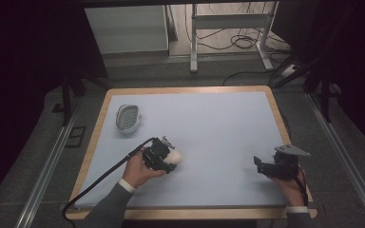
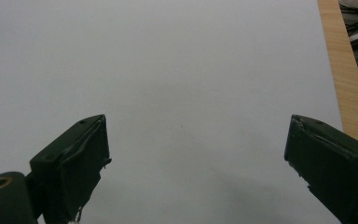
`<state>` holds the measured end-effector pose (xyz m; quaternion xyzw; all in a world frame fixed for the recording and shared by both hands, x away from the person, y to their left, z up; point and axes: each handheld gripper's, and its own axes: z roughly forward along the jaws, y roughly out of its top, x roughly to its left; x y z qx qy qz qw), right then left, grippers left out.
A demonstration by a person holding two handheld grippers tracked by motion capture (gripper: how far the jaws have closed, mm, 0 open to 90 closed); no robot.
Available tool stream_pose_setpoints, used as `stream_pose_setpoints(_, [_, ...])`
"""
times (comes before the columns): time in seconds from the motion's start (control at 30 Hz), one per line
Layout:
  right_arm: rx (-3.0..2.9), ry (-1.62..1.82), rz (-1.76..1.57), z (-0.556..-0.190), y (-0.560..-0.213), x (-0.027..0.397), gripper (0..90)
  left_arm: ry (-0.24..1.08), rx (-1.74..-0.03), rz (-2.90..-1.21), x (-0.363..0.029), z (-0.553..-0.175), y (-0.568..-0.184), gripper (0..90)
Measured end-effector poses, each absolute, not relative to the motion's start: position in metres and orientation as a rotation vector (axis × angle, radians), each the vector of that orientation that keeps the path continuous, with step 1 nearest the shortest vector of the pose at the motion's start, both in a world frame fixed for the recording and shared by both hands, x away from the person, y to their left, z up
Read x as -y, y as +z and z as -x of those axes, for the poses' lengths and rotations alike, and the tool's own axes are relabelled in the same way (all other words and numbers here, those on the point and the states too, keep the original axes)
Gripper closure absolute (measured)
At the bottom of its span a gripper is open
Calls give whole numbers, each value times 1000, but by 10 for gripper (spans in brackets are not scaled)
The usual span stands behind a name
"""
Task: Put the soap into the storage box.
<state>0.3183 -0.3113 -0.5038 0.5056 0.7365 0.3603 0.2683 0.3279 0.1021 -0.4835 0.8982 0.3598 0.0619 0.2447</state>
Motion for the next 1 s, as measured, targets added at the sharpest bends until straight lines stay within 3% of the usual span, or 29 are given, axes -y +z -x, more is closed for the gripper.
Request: stream_pose_setpoints(1.0, [-1999,966,-1363,-319,-506,311,62,257,-1080,-2380,-147,-356,-460,496])
